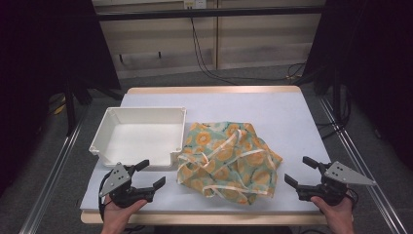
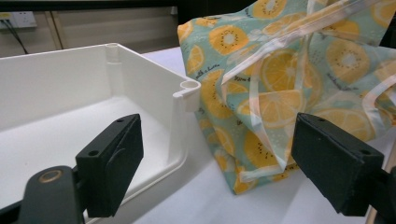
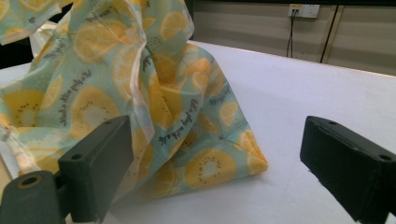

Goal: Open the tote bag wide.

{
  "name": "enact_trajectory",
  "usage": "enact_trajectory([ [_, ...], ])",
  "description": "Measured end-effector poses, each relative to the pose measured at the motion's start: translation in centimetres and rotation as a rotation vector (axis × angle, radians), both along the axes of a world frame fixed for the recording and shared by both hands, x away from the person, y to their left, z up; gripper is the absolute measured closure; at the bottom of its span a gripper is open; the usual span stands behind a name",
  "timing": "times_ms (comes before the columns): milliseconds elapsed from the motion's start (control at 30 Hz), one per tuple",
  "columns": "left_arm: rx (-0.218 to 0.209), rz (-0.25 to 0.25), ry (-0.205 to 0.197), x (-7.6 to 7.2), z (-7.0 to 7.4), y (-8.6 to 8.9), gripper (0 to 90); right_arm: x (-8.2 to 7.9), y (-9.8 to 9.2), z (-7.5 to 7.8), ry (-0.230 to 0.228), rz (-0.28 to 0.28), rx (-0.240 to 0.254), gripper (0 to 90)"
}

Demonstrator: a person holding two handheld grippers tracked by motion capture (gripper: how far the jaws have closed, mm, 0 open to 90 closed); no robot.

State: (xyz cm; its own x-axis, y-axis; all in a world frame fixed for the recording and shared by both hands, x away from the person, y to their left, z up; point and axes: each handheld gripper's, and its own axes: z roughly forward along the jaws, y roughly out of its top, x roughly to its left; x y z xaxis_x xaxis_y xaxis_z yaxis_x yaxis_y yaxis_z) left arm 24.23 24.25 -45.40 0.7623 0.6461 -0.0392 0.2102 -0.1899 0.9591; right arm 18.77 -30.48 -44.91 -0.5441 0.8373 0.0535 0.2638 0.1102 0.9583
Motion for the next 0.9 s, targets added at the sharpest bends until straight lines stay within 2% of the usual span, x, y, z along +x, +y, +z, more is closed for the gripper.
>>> enact_trajectory([
  [67, -0.014, -0.019, 0.007, 0.0, 0.0, -0.2, 19.7, 0.0, 0.2, 0.2, 0.008, 0.003, 0.002, 11.5],
  [200, 0.009, -0.066, -0.001, 0.0, 0.4, -0.6, 28.3, 0.2, 0.4, 0.7, 0.013, 0.033, -0.003, 15.1],
  [300, -0.014, -0.079, 0.008, 0.0, 0.5, -1.3, 31.8, 0.5, 0.6, 1.1, 0.019, 0.052, 0.001, 17.1],
  [400, 0.007, -0.105, 0.011, 0.1, 0.7, -1.7, 36.1, 0.9, 1.1, 1.5, 0.018, 0.079, 0.001, 19.4],
  [567, 0.009, -0.15, 0.03, -0.1, 1.0, -2.4, 42.7, 1.4, 1.8, 1.9, 0.033, 0.117, -0.015, 22.5],
  [633, 0.01, -0.171, 0.026, -0.1, 1.4, -2.9, 45.2, 1.6, 2.2, 2.3, 0.032, 0.139, -0.013, 23.3],
  [667, 0.01, -0.17, 0.029, -0.1, 1.5, -3.2, 47.7, 1.7, 2.6, 2.9, 0.027, 0.147, -0.028, 22.6],
  [767, 0.021, -0.186, 0.019, 0.1, 2.1, -4.0, 46.1, 1.8, 3.1, 3.3, 0.016, 0.148, -0.028, 20.8],
  [900, 0.02, -0.206, 0.018, 0.5, 2.4, -5.0, 43.5, 2.4, 4.0, 3.8, 0.013, 0.178, -0.033, 20.2],
])
